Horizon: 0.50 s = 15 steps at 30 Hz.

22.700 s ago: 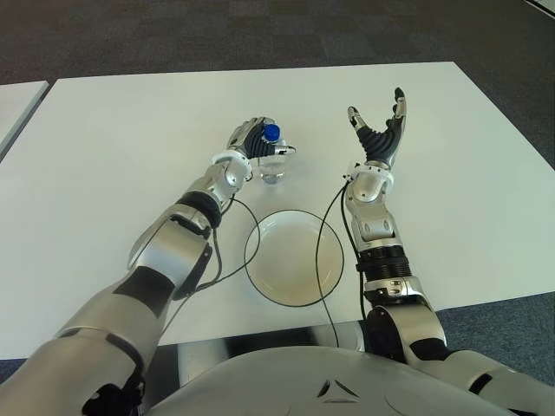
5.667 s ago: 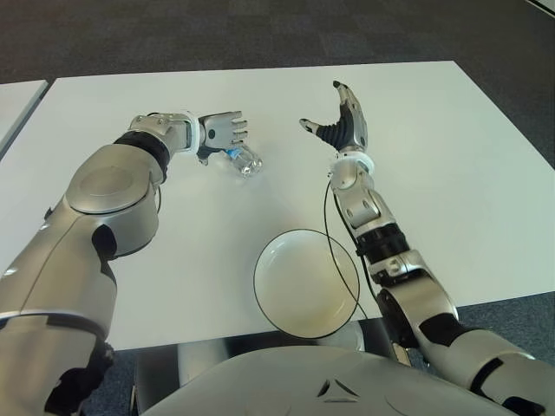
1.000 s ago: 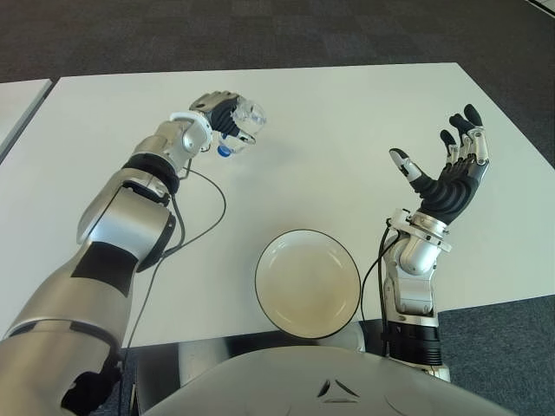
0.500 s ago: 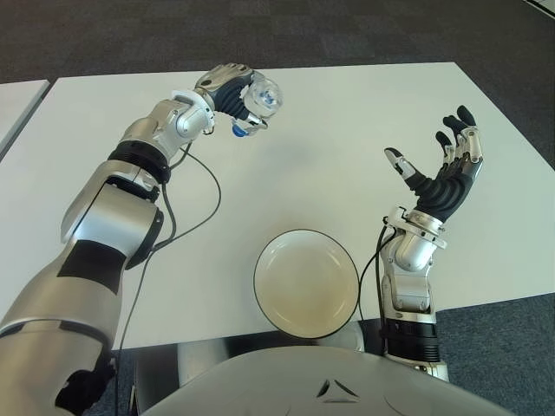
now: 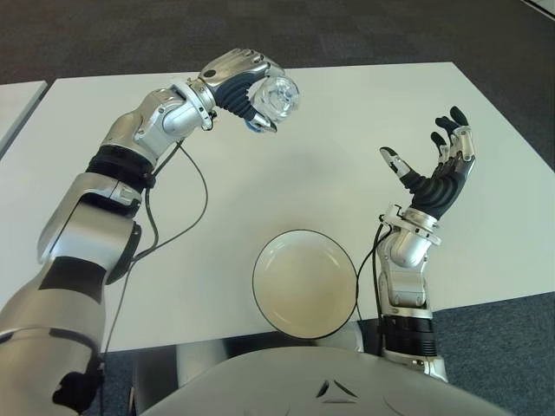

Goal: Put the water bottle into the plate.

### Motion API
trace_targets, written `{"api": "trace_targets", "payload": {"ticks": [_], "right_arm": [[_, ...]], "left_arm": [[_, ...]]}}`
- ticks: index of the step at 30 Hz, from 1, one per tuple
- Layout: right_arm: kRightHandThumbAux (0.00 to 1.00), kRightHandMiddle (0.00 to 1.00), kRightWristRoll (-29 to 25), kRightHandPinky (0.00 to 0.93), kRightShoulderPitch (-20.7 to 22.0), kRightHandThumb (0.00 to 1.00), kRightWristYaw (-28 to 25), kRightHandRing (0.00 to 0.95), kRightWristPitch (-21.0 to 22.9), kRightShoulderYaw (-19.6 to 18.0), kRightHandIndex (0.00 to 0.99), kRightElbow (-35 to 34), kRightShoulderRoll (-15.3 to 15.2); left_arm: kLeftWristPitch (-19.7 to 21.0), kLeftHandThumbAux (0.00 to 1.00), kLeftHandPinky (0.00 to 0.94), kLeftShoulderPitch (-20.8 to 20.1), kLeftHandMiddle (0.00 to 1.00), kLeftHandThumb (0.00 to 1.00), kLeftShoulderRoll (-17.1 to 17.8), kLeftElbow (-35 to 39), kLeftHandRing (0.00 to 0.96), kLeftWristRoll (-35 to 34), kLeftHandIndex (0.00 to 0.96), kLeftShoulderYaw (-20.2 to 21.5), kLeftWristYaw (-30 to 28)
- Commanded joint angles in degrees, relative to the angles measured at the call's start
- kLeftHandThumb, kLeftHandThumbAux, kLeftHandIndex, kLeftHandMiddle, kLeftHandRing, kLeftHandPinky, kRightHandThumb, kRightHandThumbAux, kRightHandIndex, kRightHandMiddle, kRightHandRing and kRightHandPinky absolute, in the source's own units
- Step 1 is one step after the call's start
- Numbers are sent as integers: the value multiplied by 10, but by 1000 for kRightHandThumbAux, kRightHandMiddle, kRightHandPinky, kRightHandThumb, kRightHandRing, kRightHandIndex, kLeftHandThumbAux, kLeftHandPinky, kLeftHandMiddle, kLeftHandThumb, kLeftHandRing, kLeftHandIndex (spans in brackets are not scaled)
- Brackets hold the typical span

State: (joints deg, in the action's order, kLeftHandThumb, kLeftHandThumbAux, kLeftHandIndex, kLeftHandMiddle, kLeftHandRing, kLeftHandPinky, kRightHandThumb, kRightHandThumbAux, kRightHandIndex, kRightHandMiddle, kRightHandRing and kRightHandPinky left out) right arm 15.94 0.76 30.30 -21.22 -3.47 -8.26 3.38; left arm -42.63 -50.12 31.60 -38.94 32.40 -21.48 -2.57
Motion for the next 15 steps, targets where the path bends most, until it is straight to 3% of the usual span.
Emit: {"api": "trace_targets", "payload": {"ticks": [1, 6, 13, 15], "right_arm": [[951, 196, 1, 231, 12, 462, 6, 180, -10, -3, 342, 17, 14], [946, 199, 2, 226, 15, 463, 10, 178, -13, -5, 349, 22, 13], [932, 198, 5, 223, 19, 469, 14, 176, -15, -7, 330, 28, 12], [930, 198, 7, 214, 20, 474, 15, 173, -9, -7, 328, 25, 14]], "left_arm": [[45, 664, 876, 118, 543, 856, 25, 203, 911, -102, 417, 14, -116], [69, 666, 837, 163, 543, 854, 45, 281, 880, -167, 405, 5, -199], [47, 667, 836, 207, 543, 854, 73, 345, 862, -229, 402, -12, -299], [-53, 667, 845, 222, 544, 854, 87, 337, 861, -209, 401, -44, -326]]}}
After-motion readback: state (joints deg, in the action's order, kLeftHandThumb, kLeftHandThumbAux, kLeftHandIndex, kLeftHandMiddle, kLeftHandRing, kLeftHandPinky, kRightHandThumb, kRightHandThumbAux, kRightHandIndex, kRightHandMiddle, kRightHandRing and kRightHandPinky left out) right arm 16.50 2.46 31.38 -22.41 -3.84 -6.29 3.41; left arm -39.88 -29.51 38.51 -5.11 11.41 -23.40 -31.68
